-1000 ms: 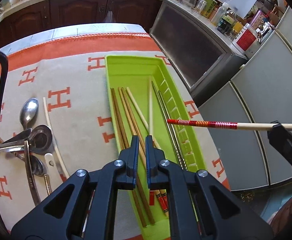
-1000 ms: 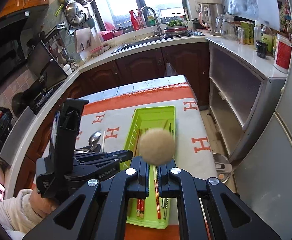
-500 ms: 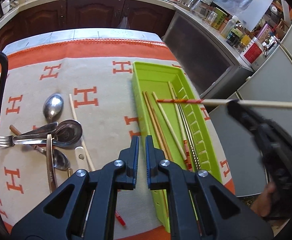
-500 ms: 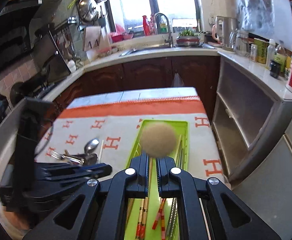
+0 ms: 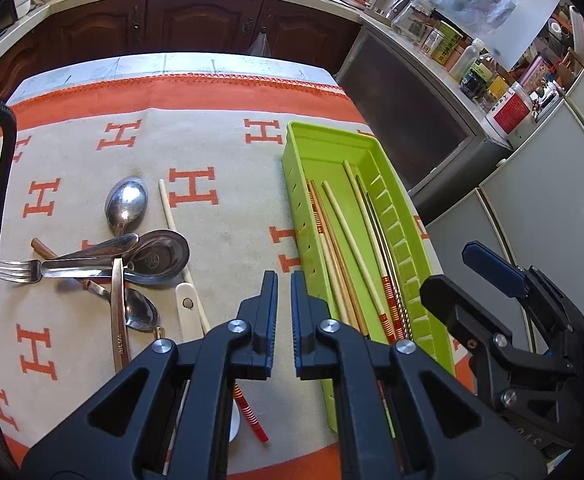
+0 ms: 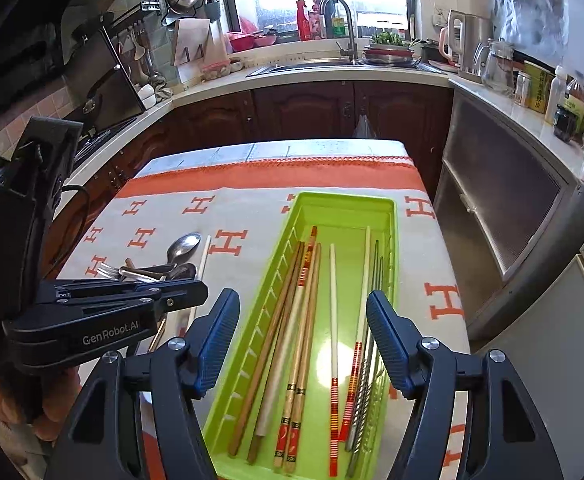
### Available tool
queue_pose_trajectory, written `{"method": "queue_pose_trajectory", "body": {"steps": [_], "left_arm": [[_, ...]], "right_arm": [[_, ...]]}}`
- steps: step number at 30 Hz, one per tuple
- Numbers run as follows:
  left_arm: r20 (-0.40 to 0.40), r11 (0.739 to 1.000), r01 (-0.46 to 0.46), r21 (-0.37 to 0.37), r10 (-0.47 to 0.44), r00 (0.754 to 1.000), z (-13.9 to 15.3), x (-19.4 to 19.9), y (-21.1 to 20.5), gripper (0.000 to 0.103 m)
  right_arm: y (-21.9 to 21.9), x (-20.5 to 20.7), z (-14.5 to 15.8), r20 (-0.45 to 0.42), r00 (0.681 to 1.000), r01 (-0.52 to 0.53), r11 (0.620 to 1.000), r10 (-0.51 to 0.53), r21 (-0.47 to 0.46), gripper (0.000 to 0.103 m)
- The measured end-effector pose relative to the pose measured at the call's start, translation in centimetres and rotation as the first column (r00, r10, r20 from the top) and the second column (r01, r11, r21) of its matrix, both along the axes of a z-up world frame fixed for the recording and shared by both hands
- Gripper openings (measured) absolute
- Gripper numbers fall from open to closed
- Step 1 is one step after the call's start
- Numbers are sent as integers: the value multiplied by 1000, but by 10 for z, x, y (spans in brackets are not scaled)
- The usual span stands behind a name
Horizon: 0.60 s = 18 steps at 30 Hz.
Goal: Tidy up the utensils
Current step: 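Lower both white chopsticks into the green tray and open both tools, then move the right tool to the white ceramic spoon and grasp it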
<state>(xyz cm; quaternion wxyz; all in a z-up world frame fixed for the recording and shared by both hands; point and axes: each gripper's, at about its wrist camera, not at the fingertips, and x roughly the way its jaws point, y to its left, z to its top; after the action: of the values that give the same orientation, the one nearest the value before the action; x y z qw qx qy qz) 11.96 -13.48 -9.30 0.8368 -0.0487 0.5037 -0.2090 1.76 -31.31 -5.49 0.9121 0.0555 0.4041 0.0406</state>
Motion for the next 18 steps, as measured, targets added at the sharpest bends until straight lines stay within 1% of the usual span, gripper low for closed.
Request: {"method": "queue_pose_trajectory", "body": {"steps": [4, 8, 10, 11, 12, 13, 14, 15, 18], "left_arm": [[7, 1000, 1, 20, -1, 1000, 2, -7, 2, 4], [-6, 999, -7, 38, 7, 1000, 1, -13, 8, 6], [-11, 999, -14, 43, 15, 1000, 1, -16, 13, 11], [-9, 999, -18, 45, 18, 1000, 2, -17, 16, 18], [-2, 998, -24, 52, 25, 1000, 3, -20, 19, 27], [2, 998, -28, 54, 28, 1000, 3, -21, 22, 33], [7, 998, -37, 53, 37, 999, 5, -23, 27, 42], [13, 998, -47, 50, 46, 999, 6, -25, 31, 45], [29, 996, -74, 58, 72, 997, 9, -28, 45, 46]], "right_arm": [[5, -5, 0, -19, 1000, -11, 1000, 11, 9, 67], [11, -2, -9, -63, 998, -3, 1000, 4, 14, 67], [11, -2, -13, -79, 997, -2, 1000, 4, 26, 67], [13, -3, -15, -85, 996, -2, 1000, 4, 30, 67], [15, -3, -17, -90, 996, -1, 1000, 4, 29, 67], [15, -4, -18, -93, 996, -2, 1000, 4, 28, 67], [16, -5, -19, -95, 995, -2, 1000, 4, 27, 67], [18, -5, -19, -97, 995, -2, 1000, 5, 29, 67], [23, -5, -21, -108, 994, -2, 999, 5, 35, 67]]}}
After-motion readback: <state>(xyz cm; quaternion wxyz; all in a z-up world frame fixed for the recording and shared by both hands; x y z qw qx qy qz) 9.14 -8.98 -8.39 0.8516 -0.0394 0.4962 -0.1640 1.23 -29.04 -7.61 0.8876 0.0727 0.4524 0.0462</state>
